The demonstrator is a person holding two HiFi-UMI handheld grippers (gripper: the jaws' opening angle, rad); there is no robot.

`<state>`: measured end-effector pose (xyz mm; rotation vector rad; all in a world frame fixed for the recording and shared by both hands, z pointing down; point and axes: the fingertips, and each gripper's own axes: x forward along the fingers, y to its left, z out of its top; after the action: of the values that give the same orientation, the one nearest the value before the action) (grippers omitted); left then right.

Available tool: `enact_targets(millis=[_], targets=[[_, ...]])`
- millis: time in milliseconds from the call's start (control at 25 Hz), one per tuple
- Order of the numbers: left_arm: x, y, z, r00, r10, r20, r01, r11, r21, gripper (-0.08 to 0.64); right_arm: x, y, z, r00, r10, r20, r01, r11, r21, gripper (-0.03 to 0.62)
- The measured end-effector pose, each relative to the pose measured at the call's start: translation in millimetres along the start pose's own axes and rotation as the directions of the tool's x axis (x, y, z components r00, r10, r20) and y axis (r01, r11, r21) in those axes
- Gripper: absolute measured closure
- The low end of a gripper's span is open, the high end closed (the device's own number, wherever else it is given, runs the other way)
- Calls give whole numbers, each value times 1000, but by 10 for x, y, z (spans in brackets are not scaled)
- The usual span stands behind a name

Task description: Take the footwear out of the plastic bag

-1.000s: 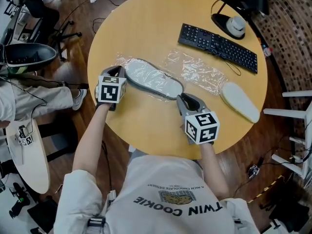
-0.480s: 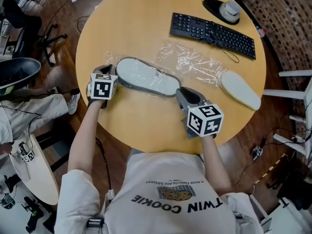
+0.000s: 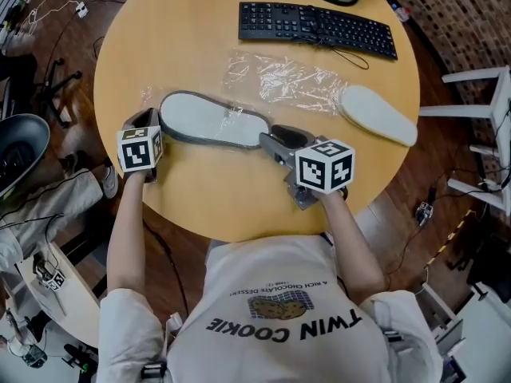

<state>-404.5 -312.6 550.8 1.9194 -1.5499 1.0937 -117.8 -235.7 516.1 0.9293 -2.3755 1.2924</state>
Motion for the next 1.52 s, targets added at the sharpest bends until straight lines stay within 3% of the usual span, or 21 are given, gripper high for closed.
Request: enact_targets(millis=[120,680,1280,1520], targets=[[8,-11,2,1000,-2,-3,2,1000,4,555,31,-52,7,1000,4,-22,-3,1000,24,440],[2,-10,1,1000,6,6,-6,1000,23,555,77,-106,104,997,-1,-75,-1,1000,-27,439],[9,-13,-5,1000,9,26,-9,1000,13,555,265,-214,-20,974,38,-222,-15,995,102,436],[-4,-7,0,999,33,35,-33,999,18,557,211,-185,-10,982,70,-173,-43,987,156,439]])
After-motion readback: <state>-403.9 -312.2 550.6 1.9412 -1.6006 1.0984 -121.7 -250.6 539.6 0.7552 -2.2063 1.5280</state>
